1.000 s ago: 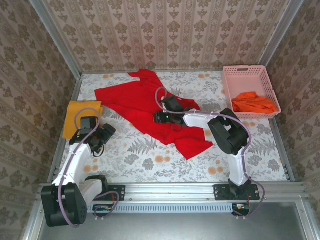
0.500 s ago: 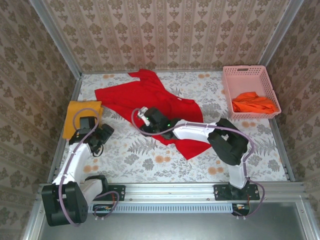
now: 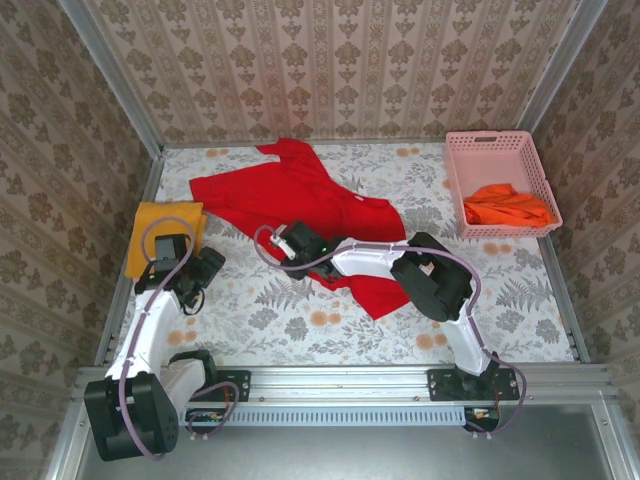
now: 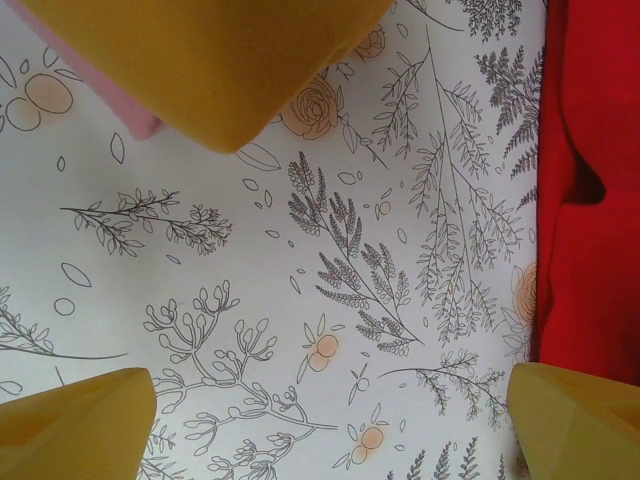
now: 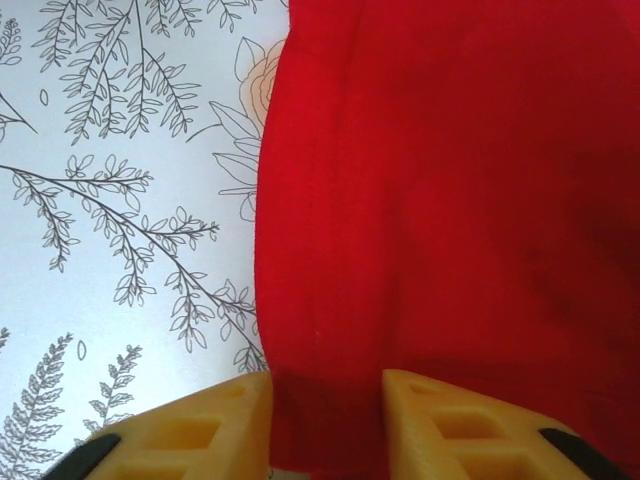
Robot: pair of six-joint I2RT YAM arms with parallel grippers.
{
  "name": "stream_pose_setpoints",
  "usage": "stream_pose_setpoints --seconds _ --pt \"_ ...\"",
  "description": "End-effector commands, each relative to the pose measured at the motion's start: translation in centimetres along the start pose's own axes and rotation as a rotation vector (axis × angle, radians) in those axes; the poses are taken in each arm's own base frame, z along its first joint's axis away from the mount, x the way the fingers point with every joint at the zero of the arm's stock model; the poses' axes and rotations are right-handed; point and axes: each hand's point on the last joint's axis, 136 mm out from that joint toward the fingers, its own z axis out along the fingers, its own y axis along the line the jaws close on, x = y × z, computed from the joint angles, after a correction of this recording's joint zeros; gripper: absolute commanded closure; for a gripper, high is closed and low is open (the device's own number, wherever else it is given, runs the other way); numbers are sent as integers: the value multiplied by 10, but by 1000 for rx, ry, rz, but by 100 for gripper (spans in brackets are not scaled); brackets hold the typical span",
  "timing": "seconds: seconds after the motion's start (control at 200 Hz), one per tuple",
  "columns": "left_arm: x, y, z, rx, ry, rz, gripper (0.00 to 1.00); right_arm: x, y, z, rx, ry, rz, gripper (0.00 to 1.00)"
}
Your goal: Fold and stack the t-shirts
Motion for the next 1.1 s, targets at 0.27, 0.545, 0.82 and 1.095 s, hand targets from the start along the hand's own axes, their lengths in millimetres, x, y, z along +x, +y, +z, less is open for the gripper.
stream_pose_setpoints --seconds 0.27,0.545,0.82,1.095 --pt "3 5 1 -3 15 7 8 -24 10 -20 -95 -69 65 100" --pt "4 5 4 2 20 1 8 -37 30 -45 -192 -115 86 100" --pt "-2 6 -4 4 9 -13 8 -42 88 -65 -300 -142 68 100" --pt "-20 13 -29 9 -25 -16 7 -55 180 -65 -458 -147 -3 100"
